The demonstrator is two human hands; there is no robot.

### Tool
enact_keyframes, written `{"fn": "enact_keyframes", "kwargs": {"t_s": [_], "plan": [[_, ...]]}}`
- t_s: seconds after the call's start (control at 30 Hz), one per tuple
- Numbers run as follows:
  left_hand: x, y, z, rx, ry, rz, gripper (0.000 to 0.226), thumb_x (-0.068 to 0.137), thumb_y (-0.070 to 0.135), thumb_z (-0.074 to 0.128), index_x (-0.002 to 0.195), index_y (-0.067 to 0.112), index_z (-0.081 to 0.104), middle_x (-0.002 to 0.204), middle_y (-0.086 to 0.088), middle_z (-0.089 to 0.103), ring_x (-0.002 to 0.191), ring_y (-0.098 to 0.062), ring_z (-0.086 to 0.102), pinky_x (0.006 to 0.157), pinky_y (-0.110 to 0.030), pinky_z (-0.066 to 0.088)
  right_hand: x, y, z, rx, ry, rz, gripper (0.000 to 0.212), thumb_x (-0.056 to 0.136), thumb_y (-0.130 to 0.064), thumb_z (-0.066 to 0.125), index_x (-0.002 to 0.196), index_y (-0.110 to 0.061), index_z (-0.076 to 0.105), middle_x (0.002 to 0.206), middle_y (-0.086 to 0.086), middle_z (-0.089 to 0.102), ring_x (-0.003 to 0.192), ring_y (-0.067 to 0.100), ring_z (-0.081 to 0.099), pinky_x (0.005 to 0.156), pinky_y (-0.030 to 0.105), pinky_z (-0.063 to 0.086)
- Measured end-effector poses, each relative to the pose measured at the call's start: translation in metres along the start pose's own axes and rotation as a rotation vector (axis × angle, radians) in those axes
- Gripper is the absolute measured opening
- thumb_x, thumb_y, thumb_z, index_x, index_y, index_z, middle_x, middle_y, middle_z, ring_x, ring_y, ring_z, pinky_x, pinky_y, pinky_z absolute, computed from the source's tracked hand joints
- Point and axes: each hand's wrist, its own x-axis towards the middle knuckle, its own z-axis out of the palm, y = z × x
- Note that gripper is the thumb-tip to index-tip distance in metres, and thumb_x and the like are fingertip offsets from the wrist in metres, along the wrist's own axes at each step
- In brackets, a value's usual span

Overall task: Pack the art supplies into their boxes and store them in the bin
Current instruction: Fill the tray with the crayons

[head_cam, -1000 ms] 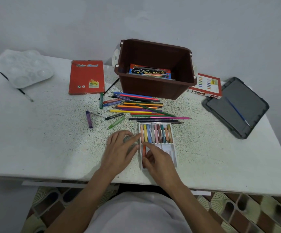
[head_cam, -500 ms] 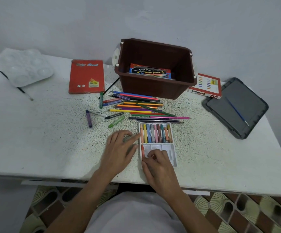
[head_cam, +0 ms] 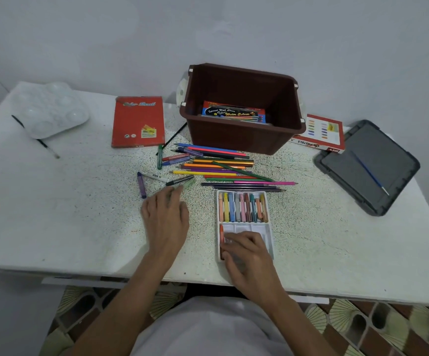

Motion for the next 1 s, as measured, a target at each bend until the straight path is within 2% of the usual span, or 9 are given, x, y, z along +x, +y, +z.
{"fn": "enact_keyframes", "kwargs": {"t_s": [0.27, 0.33, 0.4, 0.5, 0.6, 0.67, 0.8, 0.9, 1.0], "plan": [[0.018, -0.001, -0.006, 0.015, -0.034, -0.048, 0.031, 0.09, 0.02, 0.065, 0.121, 0.016, 0.065, 0.106, -0.009, 0.069, 0.105, -0.035, 0.056, 0.1, -0.052, 0.036, 0.008, -0.006, 0.002, 0.099, -0.089, 0.018, 0.037, 0.095, -0.029, 0.054, 0.129, -0.019, 0.064, 0.134, -0.012, 0.06, 0.118, 0.011, 0.043, 0.099, 0.023, 0.042], [0.021, 0.0, -0.008, -0.038, -0.053, -0.057, 0.03, 0.09, 0.019, 0.065, 0.12, 0.017, 0.065, 0.103, -0.007, 0.069, 0.102, -0.033, 0.058, 0.099, -0.05, 0.037, 0.01, -0.003, -0.001, 0.126, -0.101, 0.03, 0.036, 0.097, -0.027, 0.055, 0.131, -0.019, 0.063, 0.135, -0.013, 0.058, 0.121, 0.01, 0.044, 0.103, 0.017, 0.038], [0.021, 0.001, -0.012, -0.184, -0.078, -0.058, 0.03, 0.09, 0.017, 0.065, 0.12, 0.016, 0.064, 0.098, -0.004, 0.067, 0.093, -0.027, 0.061, 0.093, -0.048, 0.045, 0.011, 0.001, -0.003, 0.143, -0.084, 0.036, 0.034, 0.097, -0.025, 0.054, 0.129, -0.019, 0.064, 0.137, -0.01, 0.056, 0.126, 0.009, 0.045, 0.107, 0.013, 0.032], [0.019, 0.007, -0.02, -0.5, -0.089, -0.122, 0.033, 0.091, 0.009, 0.065, 0.123, 0.017, 0.063, 0.1, -0.001, 0.063, 0.088, -0.016, 0.063, 0.079, -0.034, 0.054, 0.012, 0.007, -0.006, 0.146, -0.007, 0.079, 0.035, 0.096, -0.026, 0.048, 0.124, -0.017, 0.066, 0.133, -0.007, 0.055, 0.126, 0.009, 0.047, 0.107, 0.02, 0.036], [0.014, 0.013, -0.028, -0.726, -0.079, -0.195, 0.037, 0.091, 0.004, 0.065, 0.123, 0.021, 0.063, 0.103, 0.0, 0.064, 0.092, -0.003, 0.063, 0.081, -0.011, 0.049, 0.014, 0.012, -0.008, 0.029, 0.072, 0.057, 0.033, 0.094, -0.023, 0.048, 0.117, -0.012, 0.07, 0.125, 0.001, 0.062, 0.12, 0.016, 0.048, 0.101, 0.032, 0.042], [0.012, 0.018, -0.034, -0.814, -0.092, -0.216, 0.038, 0.091, 0.002, 0.065, 0.123, 0.021, 0.063, 0.105, 0.002, 0.065, 0.093, 0.001, 0.063, 0.083, -0.005, 0.045, 0.015, 0.017, -0.011, -0.094, 0.094, 0.036, 0.032, 0.093, -0.023, 0.049, 0.116, -0.013, 0.07, 0.126, 0.004, 0.063, 0.123, 0.023, 0.048, 0.103, 0.039, 0.042], [0.009, 0.029, -0.047, -0.928, -0.182, -0.221, 0.04, 0.091, 0.001, 0.065, 0.125, 0.021, 0.062, 0.104, 0.006, 0.068, 0.093, -0.001, 0.065, 0.086, -0.012, 0.05, 0.01, 0.03, -0.013, -0.219, 0.046, 0.048, 0.035, 0.093, -0.029, 0.049, 0.121, -0.016, 0.067, 0.141, 0.007, 0.055, 0.134, 0.033, 0.042, 0.105, 0.055, 0.04], [0.008, 0.034, -0.051, -0.987, -0.272, -0.181, 0.041, 0.09, 0.002, 0.066, 0.125, 0.023, 0.061, 0.102, 0.006, 0.072, 0.095, -0.004, 0.068, 0.089, -0.016, 0.051, 0.005, 0.032, -0.009, -0.175, 0.005, 0.045, 0.036, 0.096, -0.03, 0.048, 0.124, -0.015, 0.065, 0.148, 0.007, 0.047, 0.144, 0.03, 0.029, 0.113, 0.049, 0.036], [0.006, 0.037, -0.052, -0.997, -0.367, -0.165, 0.04, 0.089, 0.006, 0.069, 0.121, 0.029, 0.063, 0.098, 0.008, 0.075, 0.095, -0.004, 0.069, 0.09, -0.015, 0.051, 0.002, 0.03, -0.007, -0.135, -0.002, 0.084, 0.039, 0.098, -0.034, 0.049, 0.131, -0.018, 0.061, 0.153, 0.002, 0.041, 0.148, 0.026, 0.021, 0.113, 0.042, 0.038]]}}
